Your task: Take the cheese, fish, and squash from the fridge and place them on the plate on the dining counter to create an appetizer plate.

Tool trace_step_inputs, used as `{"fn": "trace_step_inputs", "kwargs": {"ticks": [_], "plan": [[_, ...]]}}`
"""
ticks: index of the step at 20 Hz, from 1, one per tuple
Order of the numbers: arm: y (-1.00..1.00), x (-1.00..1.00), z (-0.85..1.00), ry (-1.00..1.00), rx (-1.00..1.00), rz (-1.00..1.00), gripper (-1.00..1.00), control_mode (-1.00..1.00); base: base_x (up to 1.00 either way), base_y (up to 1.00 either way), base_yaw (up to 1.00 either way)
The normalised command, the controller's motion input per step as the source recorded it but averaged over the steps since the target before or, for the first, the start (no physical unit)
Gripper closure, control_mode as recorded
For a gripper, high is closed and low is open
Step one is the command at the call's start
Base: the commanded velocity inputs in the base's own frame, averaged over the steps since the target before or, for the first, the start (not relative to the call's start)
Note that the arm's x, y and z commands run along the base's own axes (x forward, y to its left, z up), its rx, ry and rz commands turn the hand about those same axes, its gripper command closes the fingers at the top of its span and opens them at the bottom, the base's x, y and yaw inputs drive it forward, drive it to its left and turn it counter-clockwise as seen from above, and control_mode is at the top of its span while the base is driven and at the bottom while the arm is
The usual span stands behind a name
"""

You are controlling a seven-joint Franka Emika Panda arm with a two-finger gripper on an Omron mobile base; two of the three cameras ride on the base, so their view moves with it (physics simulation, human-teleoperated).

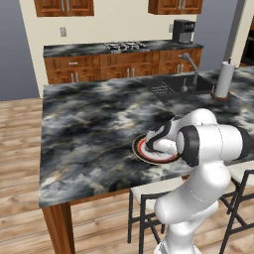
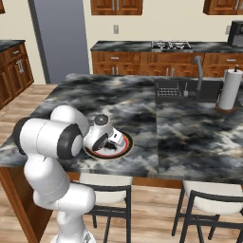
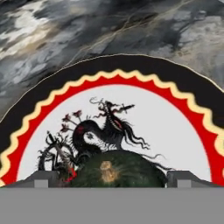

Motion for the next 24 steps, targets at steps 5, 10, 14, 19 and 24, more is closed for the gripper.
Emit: {"fn": "trace_step_inputs", "kwargs": {"ticks": [5,10,14,19,24], "plan": [[0.0,-0.03,0.94,0.08,-0.01,0.0,-1.0,-1.0,0.0,0.0,0.0],[0.0,-0.38,0.96,0.06,-0.03,0.0,-1.0,-1.0,0.0,0.0,0.0],[0.0,-1.0,0.64,0.0,0.0,0.0,-1.0,-1.0,0.0,0.0,0.0],[0.0,-1.0,0.49,0.01,0.0,0.0,-1.0,-1.0,0.0,0.0,0.0],[0.0,-1.0,0.44,0.0,0.0,0.01,-1.0,-1.0,0.0,0.0,0.0]]}}
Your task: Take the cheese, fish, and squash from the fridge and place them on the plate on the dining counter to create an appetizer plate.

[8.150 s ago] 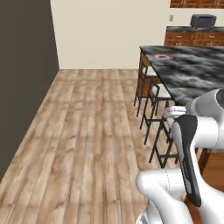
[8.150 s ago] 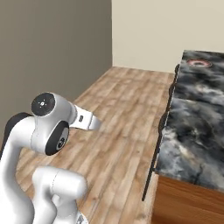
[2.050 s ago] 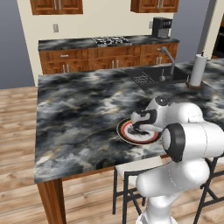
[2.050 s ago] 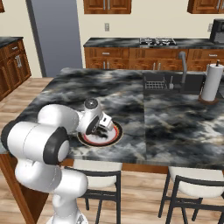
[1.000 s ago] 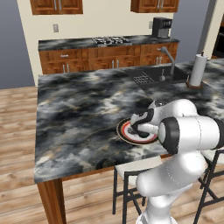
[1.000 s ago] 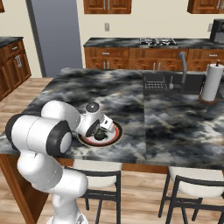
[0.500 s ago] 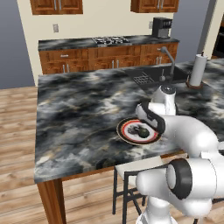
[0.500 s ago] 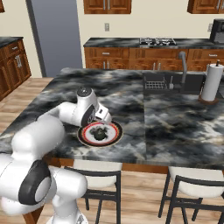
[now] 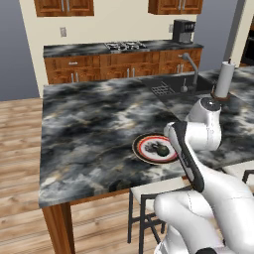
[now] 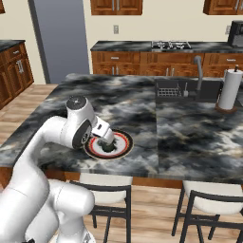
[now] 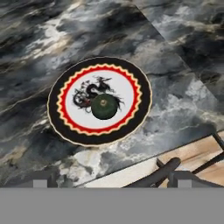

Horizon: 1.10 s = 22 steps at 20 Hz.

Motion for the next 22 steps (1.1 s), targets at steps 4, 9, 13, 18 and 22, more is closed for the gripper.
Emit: {"fn": "trace_step_inputs", "kwargs": {"ticks": [4,9,13,18,22], "plan": [[0.02,-0.99,0.43,0.0,0.0,0.06,-1.0,-1.0,0.0,0.0,0.0],[0.23,-0.83,0.15,-0.03,-0.03,0.09,-1.0,-1.0,0.0,0.0,0.0],[0.51,-0.63,0.13,-0.02,-0.08,0.0,-1.0,-1.0,0.0,0.0,0.0],[0.32,-0.6,0.21,-0.1,-0.07,-0.02,-1.0,-1.0,0.0,0.0,0.0],[0.02,-0.14,0.01,-0.03,-0.01,0.0,-1.0,1.0,-0.13,0.0,-0.01]]}}
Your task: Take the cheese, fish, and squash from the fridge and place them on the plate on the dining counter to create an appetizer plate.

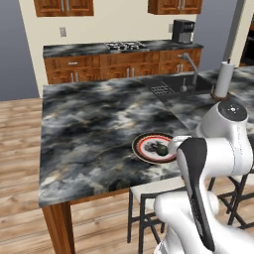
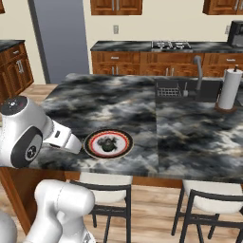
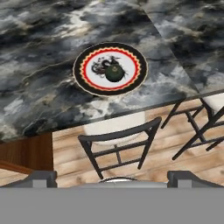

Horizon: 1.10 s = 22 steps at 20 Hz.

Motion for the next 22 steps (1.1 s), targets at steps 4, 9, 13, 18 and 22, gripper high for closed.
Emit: {"fn": "trace_step_inputs", "kwargs": {"ticks": [4,9,13,18,22], "plan": [[0.0,0.0,0.0,0.0,0.0,0.0,-1.0,1.0,0.0,-0.53,-0.07],[0.0,0.0,0.0,0.0,0.0,0.0,-1.0,1.0,0.01,-0.98,-0.2],[0.0,0.0,0.0,0.0,0.0,0.0,-1.0,1.0,0.0,-1.0,-0.24],[0.0,0.0,0.0,0.0,0.0,0.0,-1.0,1.0,0.09,-0.96,-0.47],[0.0,0.0,0.0,0.0,0.0,0.0,-1.0,1.0,0.39,-0.43,-0.74]]}}
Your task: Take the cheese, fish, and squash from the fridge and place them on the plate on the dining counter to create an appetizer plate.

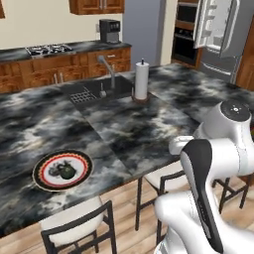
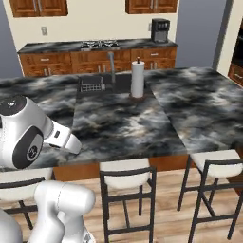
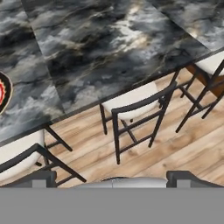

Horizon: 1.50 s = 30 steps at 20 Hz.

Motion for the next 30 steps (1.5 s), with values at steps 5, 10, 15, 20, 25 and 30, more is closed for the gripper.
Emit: {"fn": "trace_step_inputs", "kwargs": {"ticks": [5,10,15,20,25,30], "plan": [[0.0,0.0,0.0,0.0,0.0,0.0,-1.0,1.0,0.35,-0.21,-0.84],[0.0,0.0,0.0,0.0,0.0,0.0,-1.0,1.0,0.33,-0.22,-0.84],[0.0,0.0,0.0,0.0,0.0,0.0,-1.0,1.0,-0.17,-0.29,-0.69],[0.0,0.0,0.0,0.0,0.0,0.0,-1.0,1.0,-0.98,-0.28,-0.43],[0.0,0.0,0.0,0.0,0.0,0.0,-1.0,1.0,-0.7,-0.41,-0.46],[0.0,0.0,0.0,0.0,0.0,0.0,-1.0,1.0,0.18,-0.45,-0.62]]}}
